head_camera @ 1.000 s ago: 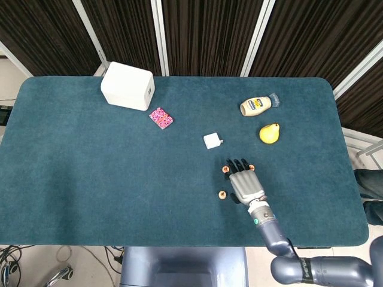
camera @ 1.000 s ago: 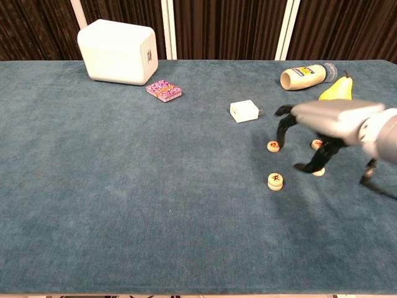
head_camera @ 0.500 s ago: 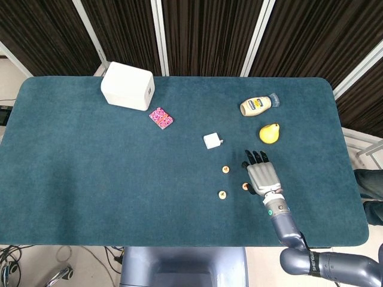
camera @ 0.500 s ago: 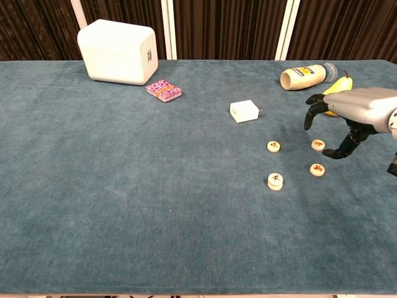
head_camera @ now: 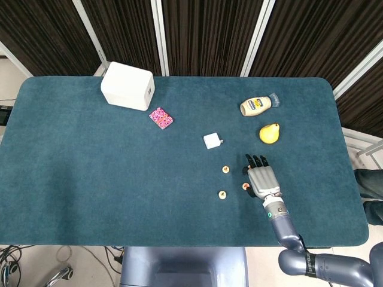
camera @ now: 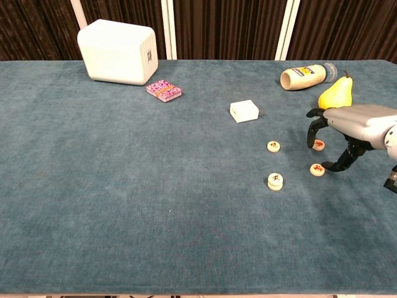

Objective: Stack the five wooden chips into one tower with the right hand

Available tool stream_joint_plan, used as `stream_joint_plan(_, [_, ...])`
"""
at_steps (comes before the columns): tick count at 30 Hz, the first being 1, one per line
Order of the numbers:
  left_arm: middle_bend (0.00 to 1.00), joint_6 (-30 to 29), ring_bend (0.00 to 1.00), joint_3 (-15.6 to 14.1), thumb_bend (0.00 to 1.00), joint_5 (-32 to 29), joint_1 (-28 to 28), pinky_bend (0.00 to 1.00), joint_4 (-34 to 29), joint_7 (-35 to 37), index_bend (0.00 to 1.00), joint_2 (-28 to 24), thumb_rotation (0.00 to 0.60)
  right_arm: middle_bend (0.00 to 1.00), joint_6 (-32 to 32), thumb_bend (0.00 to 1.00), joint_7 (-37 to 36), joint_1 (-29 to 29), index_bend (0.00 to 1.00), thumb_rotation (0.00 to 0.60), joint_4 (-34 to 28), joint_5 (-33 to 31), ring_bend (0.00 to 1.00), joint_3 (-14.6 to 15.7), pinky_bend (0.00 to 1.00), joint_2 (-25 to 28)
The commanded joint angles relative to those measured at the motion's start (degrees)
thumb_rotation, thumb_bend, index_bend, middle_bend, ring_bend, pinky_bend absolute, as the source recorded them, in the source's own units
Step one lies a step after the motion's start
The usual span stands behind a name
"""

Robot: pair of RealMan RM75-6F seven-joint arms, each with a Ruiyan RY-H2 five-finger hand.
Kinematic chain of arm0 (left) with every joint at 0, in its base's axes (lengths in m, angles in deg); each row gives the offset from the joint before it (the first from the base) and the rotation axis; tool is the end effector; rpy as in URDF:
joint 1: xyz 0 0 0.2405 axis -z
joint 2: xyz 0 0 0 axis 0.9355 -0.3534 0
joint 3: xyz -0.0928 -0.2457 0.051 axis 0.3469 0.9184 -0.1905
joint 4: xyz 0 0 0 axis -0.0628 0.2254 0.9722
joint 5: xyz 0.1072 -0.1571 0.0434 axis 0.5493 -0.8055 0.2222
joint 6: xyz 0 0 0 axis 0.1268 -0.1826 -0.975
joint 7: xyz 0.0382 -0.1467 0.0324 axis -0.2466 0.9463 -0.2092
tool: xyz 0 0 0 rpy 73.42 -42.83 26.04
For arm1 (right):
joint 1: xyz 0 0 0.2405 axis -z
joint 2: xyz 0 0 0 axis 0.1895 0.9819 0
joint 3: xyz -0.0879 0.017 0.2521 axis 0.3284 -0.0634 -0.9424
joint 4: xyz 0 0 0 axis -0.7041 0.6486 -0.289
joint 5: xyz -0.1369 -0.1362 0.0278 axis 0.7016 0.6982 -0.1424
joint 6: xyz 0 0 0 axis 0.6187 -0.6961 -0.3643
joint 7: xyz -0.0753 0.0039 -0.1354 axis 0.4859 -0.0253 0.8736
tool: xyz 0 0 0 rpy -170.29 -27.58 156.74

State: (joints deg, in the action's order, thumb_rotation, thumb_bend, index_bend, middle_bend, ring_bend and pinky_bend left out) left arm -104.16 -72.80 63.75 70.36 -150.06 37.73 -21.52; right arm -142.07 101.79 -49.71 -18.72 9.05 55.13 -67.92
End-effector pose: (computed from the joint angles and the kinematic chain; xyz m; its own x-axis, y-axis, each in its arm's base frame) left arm -0.3522 0.1824 0.2440 0.4374 -0.0737 0.8962 0.8567 0.3373 -0.3903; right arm -0.2125 -0.3292 0.0016 0.5439 -0.3298 0.7716 -0.8378 -0.1611 0.5217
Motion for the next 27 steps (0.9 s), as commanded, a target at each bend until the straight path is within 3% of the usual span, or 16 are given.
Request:
stream_joint_plan(1, [0.00, -0.02, 0.00, 0.05, 0.09, -0.11, -0.03, 0.06, 0.03, 0.07, 0.00, -0.02, 0.600, 0.00, 0.05, 0.39, -0.05, 0.28, 0.40, 0.600, 0.44, 0.23, 0.00, 0.19, 0.00, -0.45])
stream_joint_plan(27, [0.00, 0.08, 0.00, 0.06, 0.09, -0.33, 0.05, 0.06, -0.01, -0.34, 0.00, 0.04, 0.600, 0.00, 1.37, 0.39, -0.97, 2.12, 0.46, 0.600, 4.01, 1.03, 0.00, -0.08, 0.00, -2.53])
